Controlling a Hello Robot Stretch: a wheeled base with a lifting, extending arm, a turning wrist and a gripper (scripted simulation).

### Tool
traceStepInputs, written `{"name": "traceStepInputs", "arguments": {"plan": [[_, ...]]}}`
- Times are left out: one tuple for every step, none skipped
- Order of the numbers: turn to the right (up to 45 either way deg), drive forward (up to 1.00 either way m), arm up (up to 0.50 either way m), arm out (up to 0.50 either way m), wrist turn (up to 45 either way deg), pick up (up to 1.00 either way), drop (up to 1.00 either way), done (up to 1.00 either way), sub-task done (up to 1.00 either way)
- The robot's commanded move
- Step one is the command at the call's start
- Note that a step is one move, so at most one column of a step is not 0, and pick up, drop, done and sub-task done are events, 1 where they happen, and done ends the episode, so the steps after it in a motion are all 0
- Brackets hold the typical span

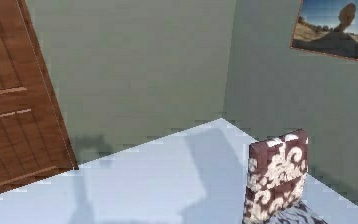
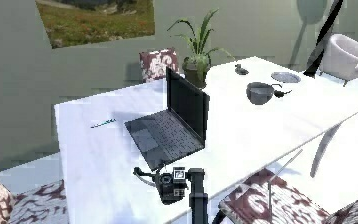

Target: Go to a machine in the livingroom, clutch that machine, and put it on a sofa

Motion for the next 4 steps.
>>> {"name": "traceStepInputs", "arguments": {"plan": [[0.0,0.00,0.00,0.00,0.0,1.00,0.00,0.00,0.00],[0.0,0.00,0.10,0.00,0.0,0.00,0.00,0.00,0.00],[0.0,0.00,0.22,0.00,0.0,0.00,0.00,0.00,0.00],[0.0,0.00,0.00,0.00,-45.0,0.00,0.00,0.00,0.00]]}}
